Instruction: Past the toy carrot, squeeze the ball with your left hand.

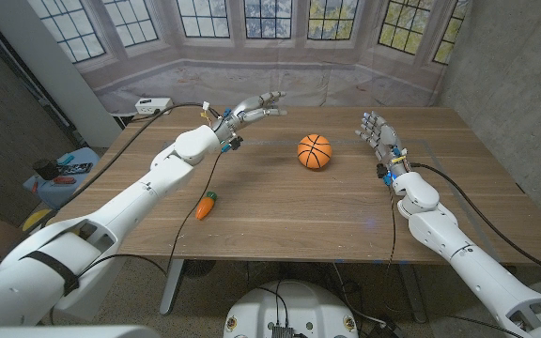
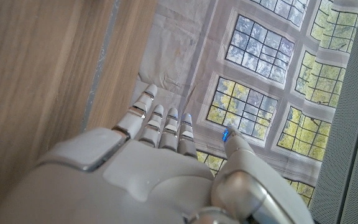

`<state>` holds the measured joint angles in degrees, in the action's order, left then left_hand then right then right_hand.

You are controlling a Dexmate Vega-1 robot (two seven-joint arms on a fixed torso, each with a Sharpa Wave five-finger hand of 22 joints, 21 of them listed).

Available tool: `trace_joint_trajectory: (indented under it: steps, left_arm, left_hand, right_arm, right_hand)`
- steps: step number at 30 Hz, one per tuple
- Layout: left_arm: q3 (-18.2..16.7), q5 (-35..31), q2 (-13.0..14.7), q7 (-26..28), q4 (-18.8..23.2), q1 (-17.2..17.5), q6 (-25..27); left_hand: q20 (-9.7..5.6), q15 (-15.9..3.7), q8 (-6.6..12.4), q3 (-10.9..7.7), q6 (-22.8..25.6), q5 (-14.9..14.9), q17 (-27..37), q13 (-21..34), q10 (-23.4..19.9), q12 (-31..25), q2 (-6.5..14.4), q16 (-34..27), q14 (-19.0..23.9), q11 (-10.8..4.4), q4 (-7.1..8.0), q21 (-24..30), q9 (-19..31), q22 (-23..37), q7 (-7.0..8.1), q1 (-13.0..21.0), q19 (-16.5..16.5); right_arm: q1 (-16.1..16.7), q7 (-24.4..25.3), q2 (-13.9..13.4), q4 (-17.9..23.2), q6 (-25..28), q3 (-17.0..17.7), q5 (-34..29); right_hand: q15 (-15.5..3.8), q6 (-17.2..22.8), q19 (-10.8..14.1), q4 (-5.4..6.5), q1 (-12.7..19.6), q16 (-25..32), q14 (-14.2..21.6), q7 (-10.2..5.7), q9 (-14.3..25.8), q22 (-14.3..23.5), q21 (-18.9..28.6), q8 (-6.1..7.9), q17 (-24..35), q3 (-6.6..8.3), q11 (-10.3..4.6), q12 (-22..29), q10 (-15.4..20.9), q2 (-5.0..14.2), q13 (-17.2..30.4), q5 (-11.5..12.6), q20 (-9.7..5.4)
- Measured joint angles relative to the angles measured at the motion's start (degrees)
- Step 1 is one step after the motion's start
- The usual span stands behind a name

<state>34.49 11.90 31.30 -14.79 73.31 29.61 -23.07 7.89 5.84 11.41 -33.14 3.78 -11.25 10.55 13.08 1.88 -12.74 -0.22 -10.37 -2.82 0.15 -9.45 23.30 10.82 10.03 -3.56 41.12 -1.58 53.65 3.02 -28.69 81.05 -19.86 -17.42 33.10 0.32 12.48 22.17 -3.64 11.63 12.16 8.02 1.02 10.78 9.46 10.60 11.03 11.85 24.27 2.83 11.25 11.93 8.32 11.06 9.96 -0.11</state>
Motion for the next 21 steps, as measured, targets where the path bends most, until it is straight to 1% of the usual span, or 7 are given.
trace_joint_trajectory:
  steps: [1,4,7,10,13,16,21]
  left_arm:
    - [0.16,-0.27,0.11,-0.21,0.03,-0.21,-0.01]
    - [0.55,-1.21,0.38,-0.73,0.12,-0.64,-0.03]
    - [0.96,-2.3,0.67,-1.08,0.34,-1.11,-0.03]
    - [1.47,-3.47,1.0,-1.36,0.62,-1.72,-0.03]
    - [2.09,-4.81,1.26,-1.67,0.82,-2.36,-0.03]
    - [2.82,-5.92,1.52,-2.01,0.98,-3.07,0.02]
    - [3.95,-8.68,1.91,-2.51,1.45,-4.3,0.36]
  left_hand:
    - [0.02,0.0,0.0,0.14,0.05,0.0,0.0,0.1,0.28,0.0,0.0,0.0,-0.39,-0.28,0.13,-0.14,0.0,0.0,0.39,0.0,-0.2]
    - [0.2,0.2,0.0,0.54,0.21,0.0,0.0,0.12,0.89,0.0,0.0,0.0,-0.59,-0.88,0.22,-0.23,0.0,0.0,0.61,0.0,-0.39]
    - [0.51,0.22,0.0,0.91,-0.25,0.0,0.0,0.36,0.89,0.0,0.0,0.0,-1.0,-0.89,0.47,-0.66,0.0,0.0,1.07,0.0,-0.69]
    - [0.2,0.2,0.0,1.0,-0.88,0.0,0.0,0.39,1.22,0.0,0.0,-0.01,-1.62,-1.17,0.38,-0.97,0.0,0.23,1.39,0.0,-1.0]
    - [0.31,0.1,-0.17,1.56,-1.45,0.0,0.0,0.59,1.93,0.0,-0.3,-0.01,-1.91,-0.46,0.3,-1.11,-0.01,0.26,1.37,0.29,-1.16]
    - [0.2,0.41,-0.66,2.2,-2.92,0.0,0.0,0.65,2.98,0.25,-0.56,-0.01,-2.85,-0.23,0.3,-1.78,0.0,0.26,1.46,0.49,-1.82]
    - [0.34,0.71,-0.66,2.58,-4.22,0.0,-0.01,0.92,4.11,0.46,-1.17,-0.01,-3.56,0.64,0.37,-2.33,-0.01,0.26,1.14,0.2,-2.29]
  right_arm:
    - [0.0,0.02,0.03,0.0,-0.02,0.01,0.01]
    - [0.01,0.07,0.05,0.0,-0.04,0.05,0.01]
    - [0.21,0.23,0.06,0.05,-0.06,0.11,0.03]
    - [0.5,0.45,0.06,0.34,-0.08,0.2,0.05]
    - [0.87,0.7,0.05,0.67,-0.09,0.34,0.08]
    - [1.09,0.82,0.01,0.86,-0.09,0.39,0.1]
    - [1.46,1.02,-0.12,1.19,-0.09,0.54,0.18]
  right_hand:
    - [0.0,0.0,0.0,0.0,0.0,0.0,0.0,0.0,0.0,0.0,0.0,0.0,0.0,0.0,0.0,0.0,0.0,0.0,0.0,0.0,0.0]
    - [0.0,0.0,0.0,0.0,0.0,0.0,0.0,0.0,0.0,0.0,0.0,0.0,0.0,0.0,0.0,0.0,0.0,0.0,0.0,0.0,0.0]
    - [0.0,0.0,0.0,-0.01,0.0,0.0,0.0,0.0,0.0,0.0,0.0,0.0,0.0,-0.01,0.0,0.0,0.0,0.0,0.0,0.0,0.0]
    - [0.0,0.0,0.0,-0.25,0.0,0.0,0.0,0.0,0.0,0.0,0.21,0.0,0.0,-0.25,0.0,0.0,0.0,0.0,0.0,0.0,0.0]
    - [0.0,0.0,0.0,-0.24,0.0,0.0,0.0,0.0,0.0,0.0,0.21,0.0,0.0,-0.25,0.0,0.0,0.0,0.0,0.0,0.0,0.0]
    - [0.0,0.0,0.0,-0.24,0.0,0.0,0.0,0.0,0.0,0.0,0.21,0.0,0.0,-0.25,0.0,0.0,0.0,0.0,0.0,0.0,0.0]
    - [0.0,0.0,0.0,-0.24,0.0,0.0,0.0,0.0,0.0,0.0,0.21,0.0,0.0,-0.25,0.0,0.0,0.0,0.0,0.0,0.0,0.0]
